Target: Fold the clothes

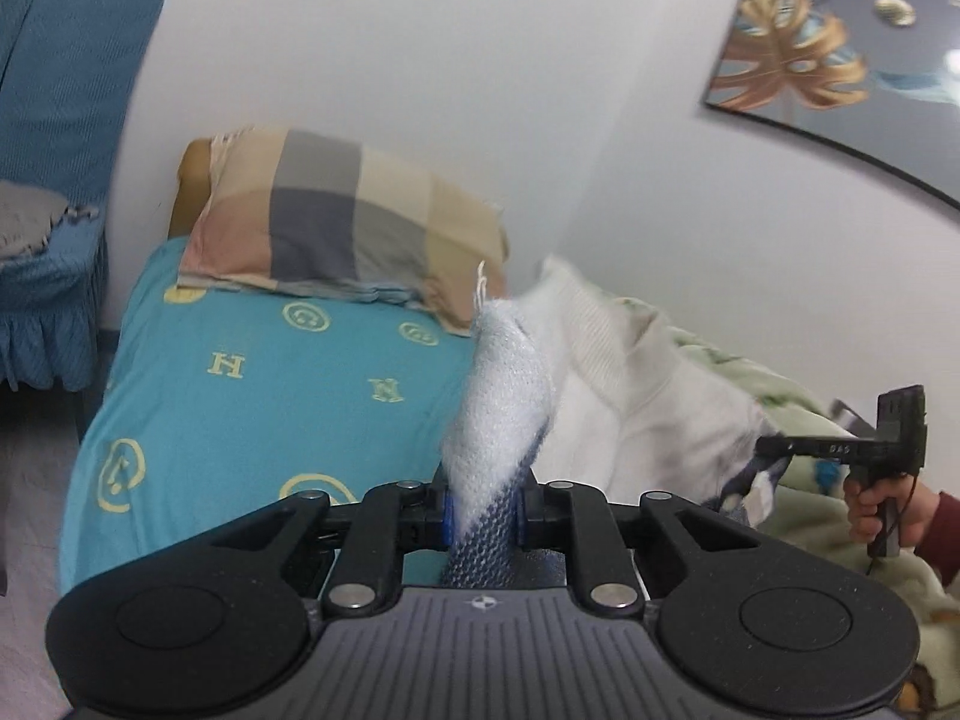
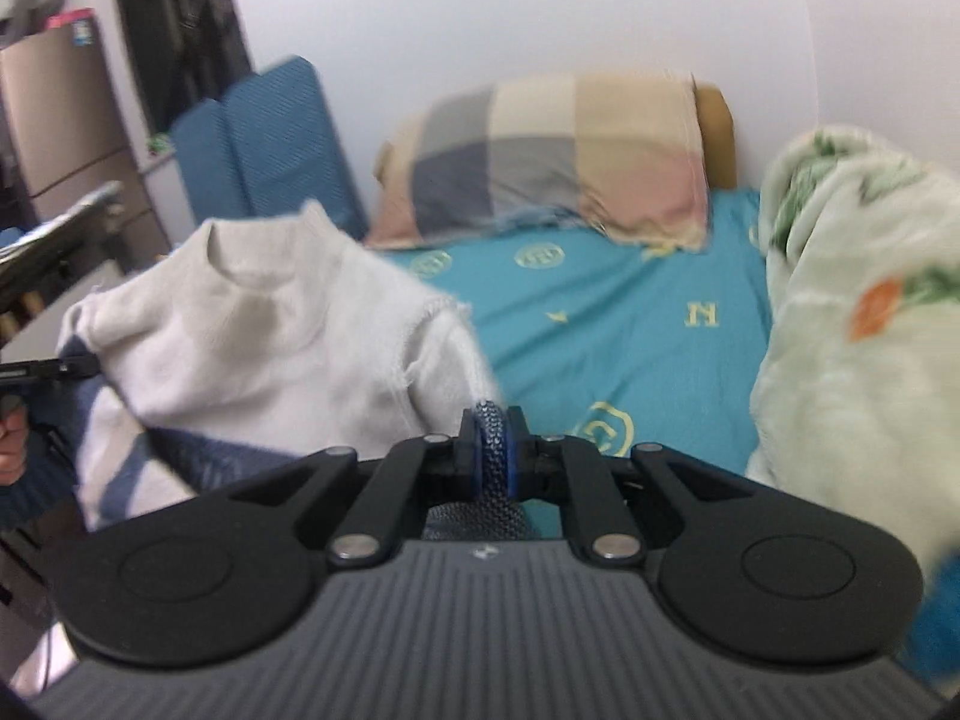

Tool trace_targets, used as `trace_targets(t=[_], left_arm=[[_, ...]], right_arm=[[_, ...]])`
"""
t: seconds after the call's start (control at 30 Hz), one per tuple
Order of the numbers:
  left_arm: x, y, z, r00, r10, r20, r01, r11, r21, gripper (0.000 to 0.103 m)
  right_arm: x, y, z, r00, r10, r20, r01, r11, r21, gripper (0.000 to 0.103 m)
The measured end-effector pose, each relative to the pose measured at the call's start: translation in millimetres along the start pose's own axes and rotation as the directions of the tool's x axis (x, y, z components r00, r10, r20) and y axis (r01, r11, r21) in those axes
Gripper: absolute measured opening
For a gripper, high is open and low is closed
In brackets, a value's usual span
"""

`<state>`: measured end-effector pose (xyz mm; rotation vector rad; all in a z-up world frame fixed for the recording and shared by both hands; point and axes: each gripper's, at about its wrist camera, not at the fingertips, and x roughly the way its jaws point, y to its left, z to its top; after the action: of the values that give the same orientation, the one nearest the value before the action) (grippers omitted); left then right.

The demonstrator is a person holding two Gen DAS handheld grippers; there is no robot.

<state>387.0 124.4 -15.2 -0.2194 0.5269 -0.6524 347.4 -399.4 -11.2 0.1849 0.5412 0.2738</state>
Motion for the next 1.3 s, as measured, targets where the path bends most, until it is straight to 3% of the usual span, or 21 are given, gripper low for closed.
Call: trace_targets(t=[0.17, 0.27, 0.5, 0.63, 0.7, 0.73, 0.87, 0.97, 1.03, 1.13, 1.2, 1.3], left_arm=[[-74.1, -24.6, -35.2, 0.999, -0.02, 0.033, 0.02, 1.0, -0.006, 0.017], [-106.0, -23.5, -73.2, 1.0, -0.009, 0.029, 0.011, 0.998, -0.068, 0.018], [-153.3, -13.1, -157.9, 1.0, -0.01, 0.008, 0.012, 0.972, -0.235, 0.02], [-157.8, -10.3, -187.5, 0.996, -0.002, -0.09, -0.025, 0.955, -0.296, 0.023], [-168.4, -8.9, -192.2, 0.996, 0.011, -0.094, -0.045, 0.932, -0.361, 0.031], [-173.8, -8.1, -194.6, 0.995, 0.018, -0.096, -0.055, 0.918, -0.393, 0.04], [-195.1, -5.2, -204.1, 0.993, 0.044, -0.106, -0.093, 0.852, -0.515, 0.051], [-212.2, -3.7, -210.8, 0.992, 0.062, -0.106, -0.113, 0.788, -0.606, 0.064], [-228.1, -10.4, -214.1, 0.998, 0.056, -0.042, -0.07, 0.733, -0.676, 0.076], [-236.9, -29.4, -217.8, 0.999, 0.024, 0.038, 0.012, 0.686, -0.728, 0.084], [-231.4, -42.4, -219.2, 0.999, 0.007, 0.052, 0.034, 0.656, -0.754, 0.088], [-208.7, -56.2, -225.2, 0.999, 0.017, 0.046, 0.026, 0.615, -0.788, 0.092]], right_arm=[[-80.9, 33.4, -35.6, 0.999, 0.039, 0.03, -0.037, 0.998, -0.053, 0.01], [-115.2, 48.1, -69.9, 0.998, 0.067, 0.011, -0.066, 0.996, -0.052, 0.01], [-137.0, 76.2, -141.8, 0.98, 0.071, -0.185, -0.089, 0.992, -0.091, 0.01], [-132.4, 101.3, -158.3, 0.962, 0.039, -0.269, -0.077, 0.988, -0.131, 0.012], [-132.2, 112.9, -161.6, 0.957, 0.006, -0.29, -0.046, 0.99, -0.131, 0.013], [-133.2, 115.2, -159.4, 0.953, -0.01, -0.302, -0.024, 0.994, -0.109, 0.013], [-152.0, 122.7, -155.1, 0.954, -0.033, -0.297, 0.031, 0.999, -0.013, 0.014], [-169.4, 124.4, -155.2, 0.963, -0.033, -0.267, 0.064, 0.992, 0.109, 0.019], [-181.3, 122.7, -158.1, 0.97, -0.018, -0.243, 0.075, 0.971, 0.227, 0.02], [-197.9, 120.0, -166.7, 0.981, 0.015, -0.194, 0.066, 0.913, 0.403, 0.036], [-201.8, 118.8, -175.8, 0.985, 0.015, -0.17, 0.077, 0.852, 0.519, 0.067], [-188.8, 115.9, -190.5, 0.984, 0.026, -0.178, 0.1, 0.742, 0.663, 0.078]])
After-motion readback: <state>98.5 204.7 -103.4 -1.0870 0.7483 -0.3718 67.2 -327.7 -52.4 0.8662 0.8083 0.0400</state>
